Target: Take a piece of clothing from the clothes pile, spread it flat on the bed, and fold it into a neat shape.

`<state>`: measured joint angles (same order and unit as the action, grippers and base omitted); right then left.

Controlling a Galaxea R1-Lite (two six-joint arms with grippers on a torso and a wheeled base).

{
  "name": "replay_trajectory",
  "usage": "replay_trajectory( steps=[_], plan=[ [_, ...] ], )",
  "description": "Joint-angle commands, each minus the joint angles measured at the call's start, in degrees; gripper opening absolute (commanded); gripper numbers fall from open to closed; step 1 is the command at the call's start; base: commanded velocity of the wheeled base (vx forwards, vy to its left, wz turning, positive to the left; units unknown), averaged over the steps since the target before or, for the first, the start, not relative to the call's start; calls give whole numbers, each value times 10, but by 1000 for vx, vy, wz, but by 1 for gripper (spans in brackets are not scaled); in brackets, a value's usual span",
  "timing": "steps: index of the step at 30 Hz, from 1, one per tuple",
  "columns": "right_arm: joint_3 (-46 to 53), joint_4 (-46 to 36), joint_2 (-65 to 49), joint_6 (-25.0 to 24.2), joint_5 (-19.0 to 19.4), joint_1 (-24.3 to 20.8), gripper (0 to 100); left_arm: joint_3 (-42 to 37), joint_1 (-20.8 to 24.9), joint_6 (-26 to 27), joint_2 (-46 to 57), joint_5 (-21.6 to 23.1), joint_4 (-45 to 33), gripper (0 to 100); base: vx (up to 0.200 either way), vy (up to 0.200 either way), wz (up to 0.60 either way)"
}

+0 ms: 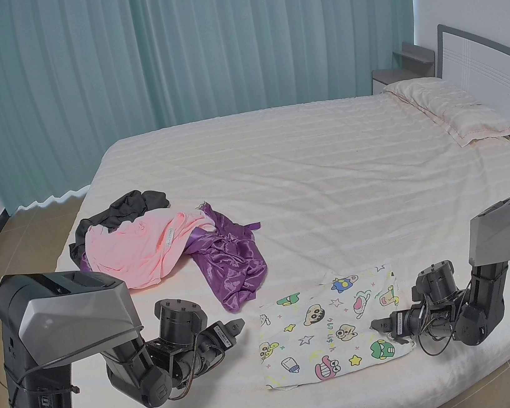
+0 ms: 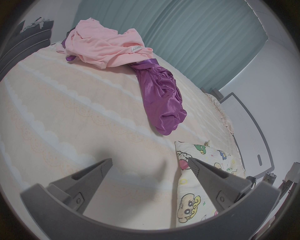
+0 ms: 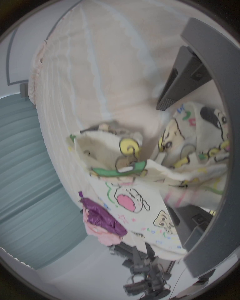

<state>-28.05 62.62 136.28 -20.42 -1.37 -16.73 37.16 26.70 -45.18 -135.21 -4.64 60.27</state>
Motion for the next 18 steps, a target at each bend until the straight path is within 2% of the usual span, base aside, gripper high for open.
replay_trajectory(
  steps=[1, 6, 18],
  plan=[
    [1, 0, -31, 7, 0, 3, 100, 0, -1, 0, -1, 0, 0, 100, 0, 0, 0],
    [24, -7, -75, 17, 22, 16, 100, 0, -1, 1, -1, 0, 0, 100, 0, 0, 0],
    [27, -99, -80, 104, 10, 71, 100, 0, -2, 1, -1, -1, 0, 100, 0, 0, 0]
  ],
)
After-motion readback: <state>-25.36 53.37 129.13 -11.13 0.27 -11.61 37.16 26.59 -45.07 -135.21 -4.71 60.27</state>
